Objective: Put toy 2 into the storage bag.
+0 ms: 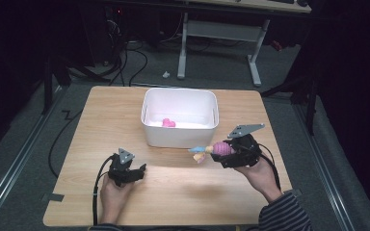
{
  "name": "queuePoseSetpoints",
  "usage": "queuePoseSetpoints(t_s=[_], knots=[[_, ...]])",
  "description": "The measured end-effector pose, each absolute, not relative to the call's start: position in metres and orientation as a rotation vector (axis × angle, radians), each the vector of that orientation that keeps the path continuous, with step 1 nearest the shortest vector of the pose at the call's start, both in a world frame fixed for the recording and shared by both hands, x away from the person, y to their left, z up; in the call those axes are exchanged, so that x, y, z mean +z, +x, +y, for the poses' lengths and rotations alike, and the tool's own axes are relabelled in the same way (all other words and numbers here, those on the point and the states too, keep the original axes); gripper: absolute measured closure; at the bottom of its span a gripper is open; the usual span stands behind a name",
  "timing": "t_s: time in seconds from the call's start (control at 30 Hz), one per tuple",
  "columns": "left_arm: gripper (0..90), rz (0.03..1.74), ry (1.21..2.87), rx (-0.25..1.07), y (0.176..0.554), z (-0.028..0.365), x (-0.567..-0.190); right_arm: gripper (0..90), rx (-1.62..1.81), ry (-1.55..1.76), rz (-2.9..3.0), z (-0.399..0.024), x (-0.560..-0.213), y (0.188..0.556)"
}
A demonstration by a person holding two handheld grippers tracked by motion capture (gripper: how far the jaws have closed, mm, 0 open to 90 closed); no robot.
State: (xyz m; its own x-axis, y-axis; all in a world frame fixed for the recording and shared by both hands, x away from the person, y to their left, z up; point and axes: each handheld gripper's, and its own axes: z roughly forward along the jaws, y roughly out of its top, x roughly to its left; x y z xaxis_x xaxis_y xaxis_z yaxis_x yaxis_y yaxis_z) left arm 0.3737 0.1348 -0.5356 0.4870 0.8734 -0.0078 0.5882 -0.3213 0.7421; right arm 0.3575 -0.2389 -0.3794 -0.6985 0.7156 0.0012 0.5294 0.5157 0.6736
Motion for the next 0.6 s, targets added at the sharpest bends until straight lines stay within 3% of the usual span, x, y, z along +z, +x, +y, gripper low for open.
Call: queuePoseSetpoints(t_s=[0.6], knots=[[28.6, 1.204, 2.034, 0.526, 0.374, 0.134, -0.536, 32.8, 0.944, 1.035, 2.507, -0.215, -0.343, 0.401]])
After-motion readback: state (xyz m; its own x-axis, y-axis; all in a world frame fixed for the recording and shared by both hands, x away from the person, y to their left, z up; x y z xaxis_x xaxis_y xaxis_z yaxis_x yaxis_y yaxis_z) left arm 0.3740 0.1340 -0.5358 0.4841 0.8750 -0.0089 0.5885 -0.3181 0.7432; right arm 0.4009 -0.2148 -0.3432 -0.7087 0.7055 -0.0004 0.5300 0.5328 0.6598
